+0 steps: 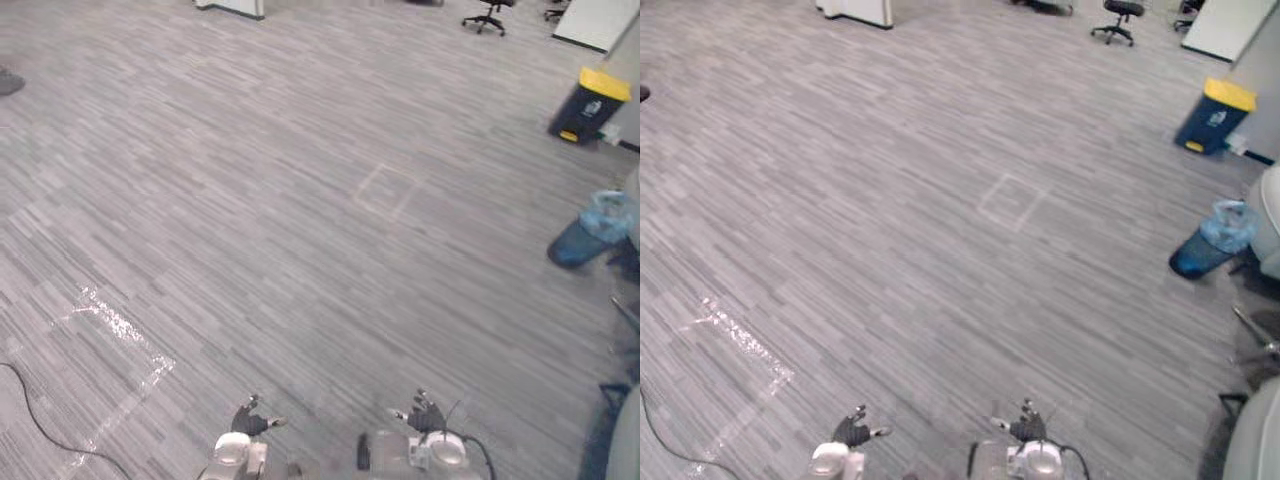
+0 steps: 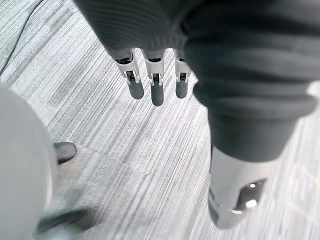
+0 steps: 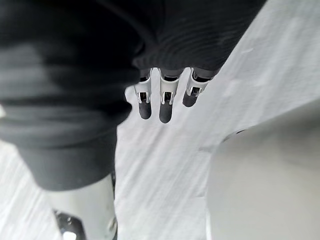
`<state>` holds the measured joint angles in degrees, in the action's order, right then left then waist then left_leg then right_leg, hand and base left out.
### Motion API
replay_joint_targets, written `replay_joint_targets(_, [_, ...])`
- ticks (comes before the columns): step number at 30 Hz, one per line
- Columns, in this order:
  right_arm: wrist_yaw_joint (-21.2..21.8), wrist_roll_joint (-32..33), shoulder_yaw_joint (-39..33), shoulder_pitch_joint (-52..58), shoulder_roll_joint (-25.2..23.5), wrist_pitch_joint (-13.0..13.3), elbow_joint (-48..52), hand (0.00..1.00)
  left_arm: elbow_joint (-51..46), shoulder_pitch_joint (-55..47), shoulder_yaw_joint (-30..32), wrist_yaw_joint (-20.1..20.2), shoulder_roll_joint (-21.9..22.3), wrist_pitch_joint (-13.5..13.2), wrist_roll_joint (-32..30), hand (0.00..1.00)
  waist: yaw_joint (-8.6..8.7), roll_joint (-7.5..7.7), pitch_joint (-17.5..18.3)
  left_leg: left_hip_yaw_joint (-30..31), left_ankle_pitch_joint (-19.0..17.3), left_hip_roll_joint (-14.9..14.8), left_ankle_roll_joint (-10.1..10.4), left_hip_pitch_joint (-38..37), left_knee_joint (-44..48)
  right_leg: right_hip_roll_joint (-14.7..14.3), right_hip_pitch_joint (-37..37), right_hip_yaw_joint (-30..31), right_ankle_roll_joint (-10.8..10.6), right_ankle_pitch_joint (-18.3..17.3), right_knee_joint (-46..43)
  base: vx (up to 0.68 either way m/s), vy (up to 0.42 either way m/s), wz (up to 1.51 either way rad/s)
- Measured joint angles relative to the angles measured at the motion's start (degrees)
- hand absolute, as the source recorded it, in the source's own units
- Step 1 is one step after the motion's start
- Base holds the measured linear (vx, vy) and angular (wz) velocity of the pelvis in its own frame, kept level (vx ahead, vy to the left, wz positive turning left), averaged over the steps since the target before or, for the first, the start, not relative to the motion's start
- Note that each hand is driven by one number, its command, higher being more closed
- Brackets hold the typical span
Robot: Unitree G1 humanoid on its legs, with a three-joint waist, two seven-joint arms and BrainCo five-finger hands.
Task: Organize the slippers on the shoe rack
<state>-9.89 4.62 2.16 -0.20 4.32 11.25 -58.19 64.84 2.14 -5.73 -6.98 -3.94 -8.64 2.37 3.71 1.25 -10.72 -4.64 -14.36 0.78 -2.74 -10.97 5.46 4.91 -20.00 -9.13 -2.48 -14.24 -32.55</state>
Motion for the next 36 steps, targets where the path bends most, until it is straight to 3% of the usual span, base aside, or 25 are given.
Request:
replay_joint_targets(2, [0.03,0.0,0.01,-0.08,-0.05,0.09,0.57,0.0,-0.04,0.19,0.13,0.46,0.46,0.01,-0.14,0.0,0.62,-0.08,-0.12,2.39,-2.02,-1.24,0.98,-2.6,-1.21,-1.34,-0.05,1.58,-0.14,9.38,15.03,0.58,-0.181,0.79])
replay_joint_targets(3, [0.0,-0.08,0.04,-0.02,-0.04,0.03,0.5,0.0,0.04,0.06,0.19,0.74,0.57,0.01,-0.22,0.0,1.06,-0.11,0.14,3.62,-2.75,-1.77,1.42,-3.79,-1.2,-1.72,0.38,1.76,0.2,14.47,14.92,0.61,-0.236,0.59])
replay_joint_targets(6, [0.14,-0.16,-0.64,-1.41,0.18,-0.68,-0.62,0.0,-0.06,-0.37,3.91,1.07,3.11,-0.03,-0.97,0.0,0.27,-1.74,0.08,3.98,-1.11,-4.09,4.24,-3.49,6.29,-2.56,0.99,0.02,4.68,8.17,7.32,0.62,-0.227,0.24])
replay_joint_targets(7, [0.15,-0.19,-0.88,-1.31,0.35,-1.02,-0.5,0.0,-0.33,-0.79,5.46,1.09,4.08,-0.01,-1.13,0.0,0.49,-2.11,0.12,3.75,-0.15,-4.55,5.75,-1.04,14.31,-2.93,3.41,-0.45,4.81,6.27,7.55,0.71,-0.256,0.35])
replay_joint_targets(8, [0.08,-0.16,-0.63,-0.27,0.94,-1.56,0.66,0.0,-2.17,-1.25,9.1,1.01,5.7,0.05,-1.07,0.0,0.46,-3.51,0.01,3.59,5.47,-7.25,9.26,6.28,35.24,-4.12,9.8,-1.84,5.63,4.04,11.07,0.72,-0.235,0.26])
replay_joint_targets(9, [0.01,-0.13,-0.21,0.05,0.97,-1.63,1.11,0.0,-2.72,-1.4,9.76,0.97,5.93,-0.03,-1.06,0.0,-0.04,-3.79,-0.08,3.2,7.34,-8.4,9.91,8.49,41.06,-4.79,11.86,-1.75,5.88,3.4,12.01,0.6,-0.158,0.07])
replay_joint_targets(11, [-0.07,-0.17,0.91,0.11,0.45,-1.56,1.13,0.0,-4.95,-2.03,11.5,0.95,5.63,-0.1,-0.9,0.0,-0.94,-3.79,-0.55,-1.56,5.71,-12.84,8.39,14.87,55.09,-6.77,19.71,-0.56,6.72,1.1,15.82,0.49,-0.098,-0.18])
replay_joint_targets(13, [-0.24,-0.14,1.15,0.3,-0.24,-1.62,0.98,0.0,-7.02,-2.75,11.41,0.82,5.01,-0.31,0.05,0.0,-1.7,-2.62,-0.58,-4.58,3.68,-13.86,7.66,20.61,57.59,-6.7,25.77,1.11,6.8,-0.99,19.33,0.5,-0.088,-0.24])
replay_joint_targets(15, [-0.27,-0.09,1.09,0.0,-0.28,-1.66,-0.86,0.0,-7.69,-2.6,11.07,0.59,4.48,-0.8,0.17,0.0,-2.85,-2.91,-0.5,-8.0,-0.64,-13.0,6.31,26.1,50.62,-5.3,31.29,3.52,6.6,-1.42,22.42,0.56,0.029,-0.68])
replay_joint_targets(16, [-0.26,-0.08,0.72,0.06,-0.3,-1.7,-1.48,0.0,-7.99,-2.53,10.25,0.46,3.9,-1.08,0.17,0.0,-3.24,-2.64,-0.44,-8.6,-0.86,-10.82,6.18,28.17,41.29,-3.66,33.47,4.57,5.55,-1.98,24.08,0.56,0.095,-0.73])
replay_joint_targets(17, [-0.26,-0.05,0.46,0.32,-0.22,-1.64,-1.42,0.0,-7.99,-2.57,9.65,0.44,3.62,-1.19,0.2,0.0,-3.36,-2.48,-0.37,-7.82,0.35,-8.58,6.22,28.71,32.14,-2.4,34.76,5.08,4.81,-2.43,25.09,0.55,0.155,-0.65])
replay_joint_targets(18, [-0.28,-0.07,0.3,0.77,0.25,-1.66,-1.51,0.0,-7.82,-2.63,8.4,0.39,3.16,-1.21,0.22,0.0,-3.5,-2.89,-0.15,-3.23,6.23,-5.72,7.02,29.18,18.05,-1.28,36.66,6.54,3.88,-3.28,26.5,0.58,0.229,-0.74])
replay_joint_targets(19, [-0.27,-0.11,0.38,1.06,0.59,-1.75,-2.15,0.0,-7.36,-2.56,7.62,0.37,2.66,-1.31,0.2,0.0,-4.3,-2.68,0.13,-1.89,11.85,-3.9,5.16,27.92,15.83,-0.22,38.27,8.72,3.4,-3.61,27.18,0.58,0.253,-0.58])
replay_joint_targets(20, [-0.31,-0.12,0.58,1.11,0.14,-1.76,-2.71,0.0,-6.42,-2.38,7.03,0.14,1.73,-1.33,0.16,0.0,-3.67,-1.67,1.11,-2.65,10.77,-2.75,5.53,27.39,15.11,1.15,37.81,9.48,3.96,-2.79,26.46,0.75,0.322,-0.32])
replay_joint_targets(23, [-0.08,-0.2,0.52,2.03,-0.19,-1.81,-3.73,0.0,-3.98,-1.7,7.03,-0.11,-0.14,-1.05,0.06,0.0,-2.82,0.94,2.27,-4.59,6.92,-1.45,1.57,26.11,19.21,2.62,31.5,15.65,1.8,-0.12,10.67,0.6,0.237,-0.08])
replay_joint_targets(24, [-0.06,-0.2,0.23,2.45,-0.56,-1.71,-3.69,0.0,-3.47,-1.76,7.01,-0.26,-0.7,-1.04,0.07,0.0,-3.03,1.98,2.63,-5.55,5.76,-0.72,1.06,24.2,18.81,2.89,28.39,17.07,-0.18,1.88,3.05,0.64,0.194,-0.56])
replay_joint_targets(25, [0.02,-0.23,0.07,2.47,-1.0,-1.67,-3.34,0.0,-2.49,-1.9,6.97,-0.25,-1.06,-0.71,0.02,0.0,-2.93,2.11,2.68,-7.02,2.64,-0.67,1.03,19.59,16.25,2.99,22.22,17.62,-4.77,7.71,-11.66,0.51,0.147,-0.66])
replay_joint_targets(26, [0.23,-0.23,0.07,2.16,-0.83,-1.53,-2.99,0.0,-1.55,-1.58,6.85,-0.24,-1.48,-0.47,0.0,0.0,-2.65,2.52,2.03,-7.89,1.44,-0.33,1.03,16.52,15.04,3.52,18.73,17.25,-6.07,8.19,-19.61,0.57,0.138,-0.72])
replay_joint_targets(27, [0.32,-0.2,0.11,1.72,-0.93,-1.47,-2.45,0.0,-0.33,-1.23,6.28,-0.27,-1.85,-0.11,0.0,0.0,-2.25,2.78,1.3,-8.96,1.23,-0.01,0.82,11.91,12.9,4.3,15.33,15.19,-3.95,5.82,-26.28,0.44,0.088,-0.73])
replay_joint_targets(29, [0.36,-0.19,0.31,1.25,0.31,-1.54,-1.36,0.0,0.53,-1.23,5.54,-0.2,-1.12,0.34,-0.09,0.0,-1.85,0.37,0.44,-10.8,1.21,-1.57,0.81,2.49,6.2,3.33,10.46,8.33,0.93,0.13,-26.85,0.43,0.064,-0.72])
replay_joint_targets(30, [0.36,-0.14,0.25,1.12,0.39,-1.06,-0.95,0.0,0.85,-1.77,4.49,-0.11,-1.08,0.33,-0.13,0.0,-1.44,-0.28,0.34,-11.27,1.22,-2.55,0.82,0.13,4.44,2.45,8.77,5.24,1.36,-1.69,-23.35,0.39,0.013,-0.39])
replay_joint_targets(32, [0.45,-0.14,-0.1,1.01,-0.36,-0.64,0.18,0.0,0.98,-1.01,4.45,0.42,-0.77,0.35,-0.32,0.0,-0.18,0.62,0.36,-12.22,1.19,-3.45,0.8,-3.36,2.23,2.12,3.86,-0.04,1.0,-2.4,-11.22,0.4,-0.049,-0.05])
replay_joint_targets(34, [0.5,-0.11,-1.1,0.85,-0.43,-0.35,1.14,0.0,0.91,-0.46,3.71,0.98,0.15,0.37,-1.22,0.0,0.6,0.26,0.28,-12.7,0.25,-4.46,2.27,-5.32,-0.1,1.85,1.22,-3.1,1.16,1.39,2.2,0.48,-0.129,0.17])
replay_joint_targets(35, [0.57,-0.11,-1.45,0.77,-0.82,-0.45,0.91,0.0,0.85,-0.67,2.15,1.14,0.27,0.26,-1.49,0.0,0.47,0.88,0.45,-12.87,-0.4,-3.77,3.39,-6.77,-1.6,1.61,0.69,-4.21,2.03,8.86,12.03,0.5,-0.14,0.09])
replay_joint_targets(36, [0.57,-0.19,-2.1,0.61,-0.73,-0.47,0.84,0.0,1.02,-0.68,1.85,1.63,0.62,0.24,-2.52,0.0,0.66,0.33,0.3,-12.03,-0.84,-4.34,4.16,-8.55,-1.4,0.64,0.94,-4.3,5.16,13.79,10.95,0.56,-0.166,-0.14])
